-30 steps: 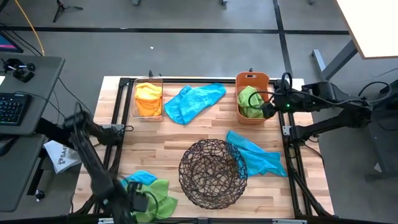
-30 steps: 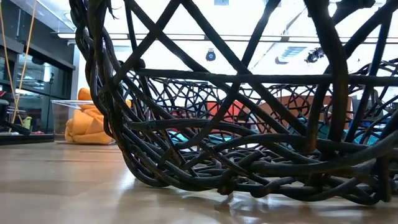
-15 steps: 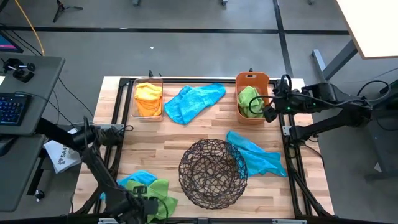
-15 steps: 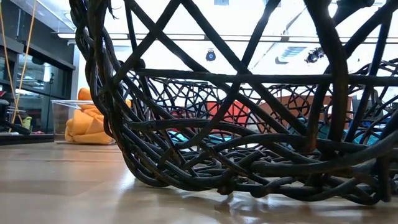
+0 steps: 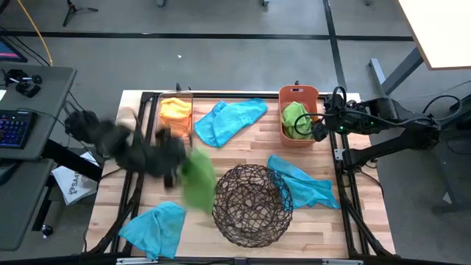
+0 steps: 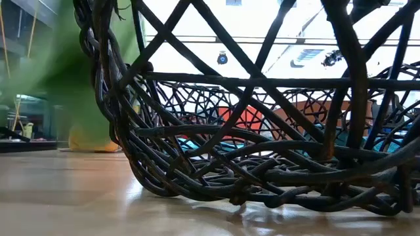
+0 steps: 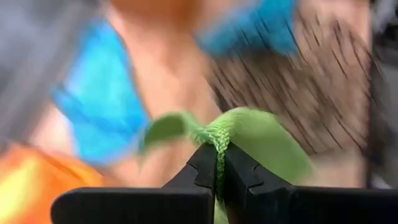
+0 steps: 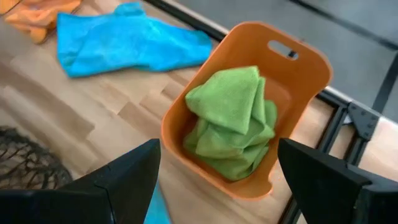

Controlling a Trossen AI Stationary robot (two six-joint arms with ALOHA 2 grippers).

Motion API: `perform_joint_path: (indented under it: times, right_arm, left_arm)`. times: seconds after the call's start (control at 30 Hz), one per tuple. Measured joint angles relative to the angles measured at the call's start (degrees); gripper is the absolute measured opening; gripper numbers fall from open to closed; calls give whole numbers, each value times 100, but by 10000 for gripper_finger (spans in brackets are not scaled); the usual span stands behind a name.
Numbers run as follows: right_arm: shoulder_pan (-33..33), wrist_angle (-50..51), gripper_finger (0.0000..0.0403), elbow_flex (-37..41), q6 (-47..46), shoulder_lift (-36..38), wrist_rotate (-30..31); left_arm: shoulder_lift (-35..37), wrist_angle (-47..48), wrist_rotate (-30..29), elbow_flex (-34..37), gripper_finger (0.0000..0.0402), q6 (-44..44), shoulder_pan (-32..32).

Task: Sort microfiber towel by color & place in baskets
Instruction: Put the green towel into the orange bin

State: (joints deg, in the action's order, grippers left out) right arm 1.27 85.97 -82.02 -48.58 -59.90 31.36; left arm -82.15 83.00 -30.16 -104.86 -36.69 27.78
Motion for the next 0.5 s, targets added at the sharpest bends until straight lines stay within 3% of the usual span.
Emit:
perform_joint_path:
  times: [0.07, 0.13, 0.3, 0.5]
  right_arm:
    - [-21, -1, 320, 0, -37, 0, 149]
    - [-67, -2, 320, 0, -130, 2, 278]
    - [-226, -203, 320, 0, -663, 92, 712]
    - [-238, -1317, 320, 0, -787, 418, 1441]
  left_arm:
    - [97, -348, -220, -351, 1, 1193, -729]
    - [94, -962, -40, -507, 0, 2472, -1498]
    - [-209, -3020, 2173, -364, 0, 4756, -3203]
    - [-1267, -5656, 4247, -328, 0, 5572, -4249]
